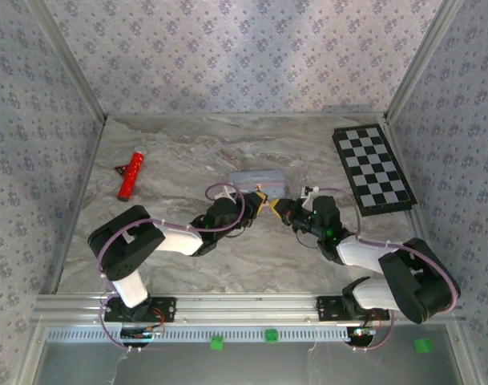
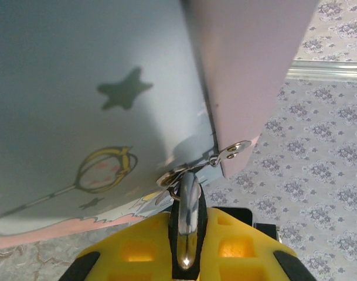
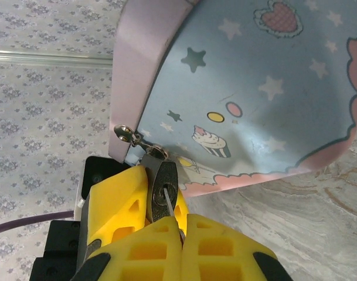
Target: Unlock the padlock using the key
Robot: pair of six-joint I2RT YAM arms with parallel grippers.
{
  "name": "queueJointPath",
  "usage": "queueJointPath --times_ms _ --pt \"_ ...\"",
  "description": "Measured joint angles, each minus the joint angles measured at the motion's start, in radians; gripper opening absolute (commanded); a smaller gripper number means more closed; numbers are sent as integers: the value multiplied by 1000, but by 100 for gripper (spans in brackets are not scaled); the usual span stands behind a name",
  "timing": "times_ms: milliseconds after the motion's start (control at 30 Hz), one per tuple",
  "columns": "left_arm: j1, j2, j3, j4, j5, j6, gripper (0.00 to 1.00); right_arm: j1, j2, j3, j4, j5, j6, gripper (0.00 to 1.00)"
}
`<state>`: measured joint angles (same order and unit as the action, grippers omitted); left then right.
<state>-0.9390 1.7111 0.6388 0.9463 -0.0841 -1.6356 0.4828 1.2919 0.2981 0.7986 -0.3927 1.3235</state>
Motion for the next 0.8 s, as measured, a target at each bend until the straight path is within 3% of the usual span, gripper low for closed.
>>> queueJointPath --times_ms 200,800 --pt "0 0 0 -8 18 22 0 -60 20 13 -13 -116 -49 0" --pt "0 0 38 -83 40 69 0 -128 69 42 -23 -225 -68 0"
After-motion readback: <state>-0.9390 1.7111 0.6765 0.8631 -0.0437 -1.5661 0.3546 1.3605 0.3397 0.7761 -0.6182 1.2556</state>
